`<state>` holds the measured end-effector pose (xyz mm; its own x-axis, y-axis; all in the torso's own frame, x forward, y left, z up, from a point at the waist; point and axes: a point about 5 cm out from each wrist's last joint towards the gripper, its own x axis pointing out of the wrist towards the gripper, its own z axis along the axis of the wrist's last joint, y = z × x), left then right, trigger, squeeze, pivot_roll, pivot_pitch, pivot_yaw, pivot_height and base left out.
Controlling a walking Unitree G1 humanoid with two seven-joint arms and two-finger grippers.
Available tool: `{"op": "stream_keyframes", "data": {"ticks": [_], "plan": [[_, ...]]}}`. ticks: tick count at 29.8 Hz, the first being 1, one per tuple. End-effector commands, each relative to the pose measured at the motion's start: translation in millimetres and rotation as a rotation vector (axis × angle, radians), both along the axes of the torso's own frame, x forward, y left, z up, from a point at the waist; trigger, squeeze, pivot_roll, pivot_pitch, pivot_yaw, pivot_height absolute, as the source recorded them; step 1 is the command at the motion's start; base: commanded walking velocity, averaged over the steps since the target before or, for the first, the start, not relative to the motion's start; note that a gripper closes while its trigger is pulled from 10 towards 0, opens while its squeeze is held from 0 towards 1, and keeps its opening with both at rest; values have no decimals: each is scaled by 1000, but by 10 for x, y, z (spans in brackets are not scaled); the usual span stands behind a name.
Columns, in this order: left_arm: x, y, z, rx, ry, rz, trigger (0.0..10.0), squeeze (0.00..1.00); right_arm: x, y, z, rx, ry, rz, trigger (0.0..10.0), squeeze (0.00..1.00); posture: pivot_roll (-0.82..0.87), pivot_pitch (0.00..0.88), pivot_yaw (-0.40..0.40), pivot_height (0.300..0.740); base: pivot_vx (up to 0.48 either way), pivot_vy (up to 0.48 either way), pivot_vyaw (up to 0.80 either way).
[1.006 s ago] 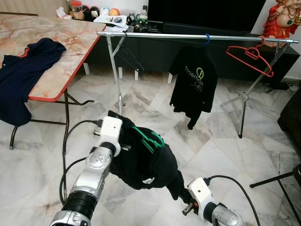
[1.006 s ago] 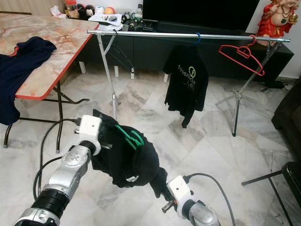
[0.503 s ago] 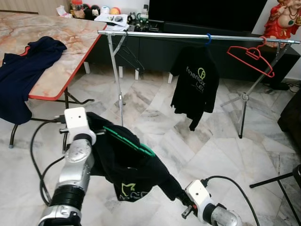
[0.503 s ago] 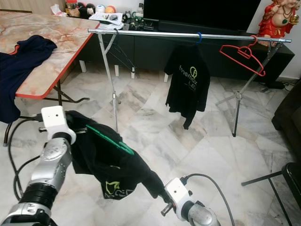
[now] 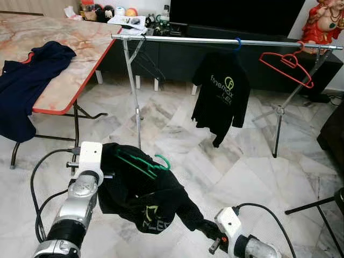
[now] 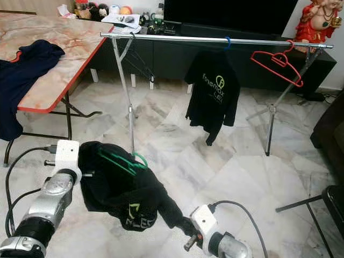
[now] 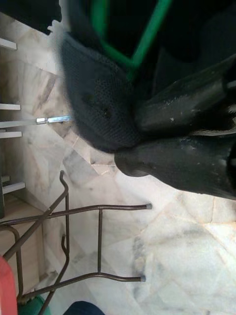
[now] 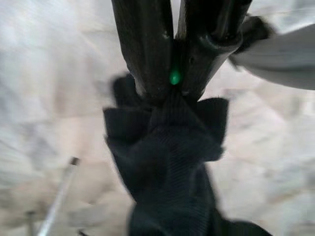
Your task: Hang hanger
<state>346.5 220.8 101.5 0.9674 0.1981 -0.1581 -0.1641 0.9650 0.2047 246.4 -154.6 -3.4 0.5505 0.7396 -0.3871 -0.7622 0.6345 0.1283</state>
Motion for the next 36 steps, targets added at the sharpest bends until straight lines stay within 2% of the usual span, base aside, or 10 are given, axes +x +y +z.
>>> {"op": "stream_keyframes", "data": {"ticks": [1,4,7,13,17,21,29,31,33,36], "plan": [[-8,-6,-16,13,-2,1,0,0,11,-65,78,48,-20,9,0,0,41,107,-86,740,0,0,0],[1,133,186,-38,-157,118,0,0,-98,-122,75,70,67,126,0,0,38,109,-87,740,0,0,0],[10,242,417,-37,-290,165,0,0,-214,-235,-22,-71,99,205,0,0,40,112,-88,740,0,0,0],[-8,324,544,-16,-359,243,0,0,-226,-321,-80,-185,81,182,0,0,42,114,-85,740,0,0,0],[-23,377,307,32,-188,276,0,0,-112,-269,44,-62,23,73,0,0,44,116,-80,740,0,0,0],[-101,291,-161,63,101,120,0,0,10,-258,220,131,-33,-41,0,0,42,116,-76,740,0,0,0],[-249,-103,-513,25,264,-214,0,0,-5,-234,449,382,7,27,0,0,45,120,-72,740,0,0,0],[-133,-215,-232,23,44,-221,0,0,-83,-227,433,375,77,109,0,0,45,122,-73,740,0,0,0],[-86,-201,-117,1,-25,-193,0,0,-138,-235,377,313,102,153,0,0,48,120,-72,740,0,0,0],[5,-141,200,23,-194,-131,0,0,-254,-293,151,69,155,211,0,0,45,121,-73,740,0,0,0]]}}
